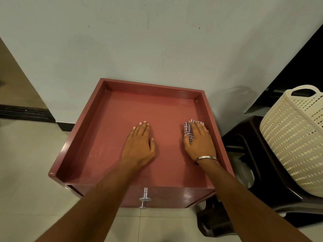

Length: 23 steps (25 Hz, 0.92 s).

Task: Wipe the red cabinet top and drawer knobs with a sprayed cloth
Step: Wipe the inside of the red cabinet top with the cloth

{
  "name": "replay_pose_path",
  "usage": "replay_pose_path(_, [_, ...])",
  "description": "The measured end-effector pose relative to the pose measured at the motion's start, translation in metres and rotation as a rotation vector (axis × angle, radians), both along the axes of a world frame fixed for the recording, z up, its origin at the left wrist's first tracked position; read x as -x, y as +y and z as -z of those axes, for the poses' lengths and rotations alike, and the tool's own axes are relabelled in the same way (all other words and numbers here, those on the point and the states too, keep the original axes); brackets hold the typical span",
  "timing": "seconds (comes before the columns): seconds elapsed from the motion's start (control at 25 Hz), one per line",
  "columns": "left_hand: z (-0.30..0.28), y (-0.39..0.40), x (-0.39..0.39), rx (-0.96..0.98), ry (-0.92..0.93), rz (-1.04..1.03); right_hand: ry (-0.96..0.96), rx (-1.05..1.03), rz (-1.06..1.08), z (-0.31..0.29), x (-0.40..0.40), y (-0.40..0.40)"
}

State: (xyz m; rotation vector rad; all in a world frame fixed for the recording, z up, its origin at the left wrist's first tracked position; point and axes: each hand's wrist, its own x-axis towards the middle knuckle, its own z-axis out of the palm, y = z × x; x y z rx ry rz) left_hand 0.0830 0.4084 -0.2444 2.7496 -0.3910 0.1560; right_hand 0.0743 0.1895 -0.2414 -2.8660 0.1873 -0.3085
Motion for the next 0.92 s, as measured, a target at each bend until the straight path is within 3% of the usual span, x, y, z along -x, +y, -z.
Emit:
replay_pose_path(0.16, [-0.001, -0.001, 0.003, -0.002, -0.001, 0.0, 0.003, 0.014, 0.091, -0.001, 0.004, 0.012])
replay_pose_path(0.36, [-0.001, -0.001, 0.008, 0.011, 0.002, -0.007, 0.009, 0.031, 0.007, -0.006, 0.023, 0.014])
replay_pose_path(0.6, [-0.001, -0.002, 0.019, 0.038, 0.007, 0.007, 0.026, 0.028, 0.129, -0.01, 0.027, 0.017])
replay_pose_path(0.76, [-0.001, -0.004, 0.023, 0.036, 0.025, -0.002, 0.031, 0.009, 0.041, -0.004, 0.04, 0.047])
replay_pose_path(0.92, [-0.003, -0.01, 0.032, 0.029, 0.03, 0.009, 0.018, 0.019, 0.07, -0.003, 0.049, 0.025])
